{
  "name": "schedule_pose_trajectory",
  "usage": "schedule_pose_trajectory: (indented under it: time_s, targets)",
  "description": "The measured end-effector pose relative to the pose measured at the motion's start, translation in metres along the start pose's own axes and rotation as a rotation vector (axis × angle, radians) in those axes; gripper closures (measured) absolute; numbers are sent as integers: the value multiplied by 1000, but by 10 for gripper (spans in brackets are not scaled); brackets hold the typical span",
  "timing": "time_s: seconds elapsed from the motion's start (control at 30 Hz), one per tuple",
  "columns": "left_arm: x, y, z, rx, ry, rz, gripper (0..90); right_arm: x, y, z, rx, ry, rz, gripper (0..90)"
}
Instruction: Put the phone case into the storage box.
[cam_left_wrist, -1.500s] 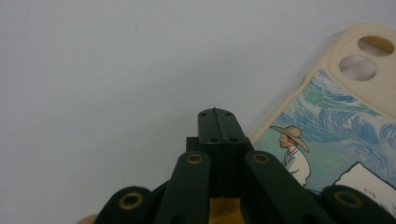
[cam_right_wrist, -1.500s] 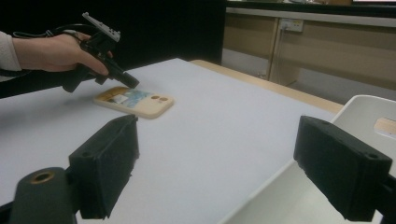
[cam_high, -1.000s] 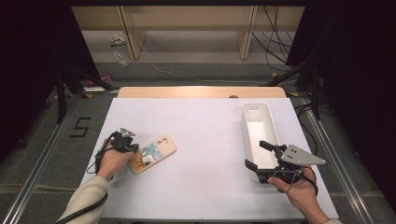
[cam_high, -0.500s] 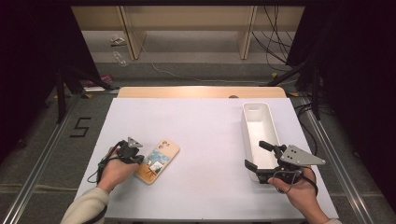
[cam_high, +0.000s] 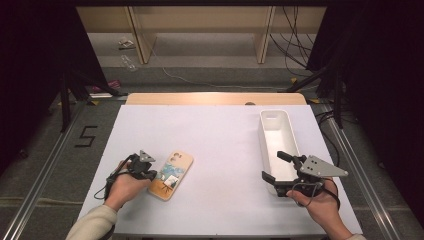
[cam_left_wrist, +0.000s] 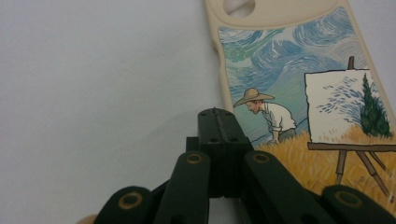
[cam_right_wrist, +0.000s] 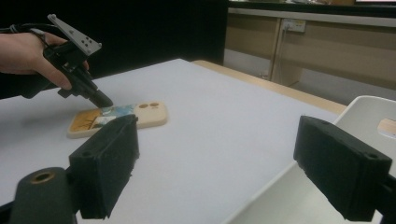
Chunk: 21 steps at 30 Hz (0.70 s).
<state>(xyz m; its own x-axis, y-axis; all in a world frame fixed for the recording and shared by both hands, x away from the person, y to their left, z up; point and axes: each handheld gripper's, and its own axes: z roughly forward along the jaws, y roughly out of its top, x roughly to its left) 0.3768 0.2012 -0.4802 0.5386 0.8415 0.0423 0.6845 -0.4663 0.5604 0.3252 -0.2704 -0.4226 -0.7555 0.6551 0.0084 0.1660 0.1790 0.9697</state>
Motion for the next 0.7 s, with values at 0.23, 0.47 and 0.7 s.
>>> schedule_pose_trajectory:
  time_s: [0.23,0.47,0.7]
  targets:
    - [2,6,-9,-35,34,4,801,0,0,0,-1,1,0,149]
    - [-4,18,-20,-109,-25,-108,440,0,0,1,4,1,-1,149]
    - [-25,24,-14,-31,-52,-101,107,0,-1,1,5,1,0,149]
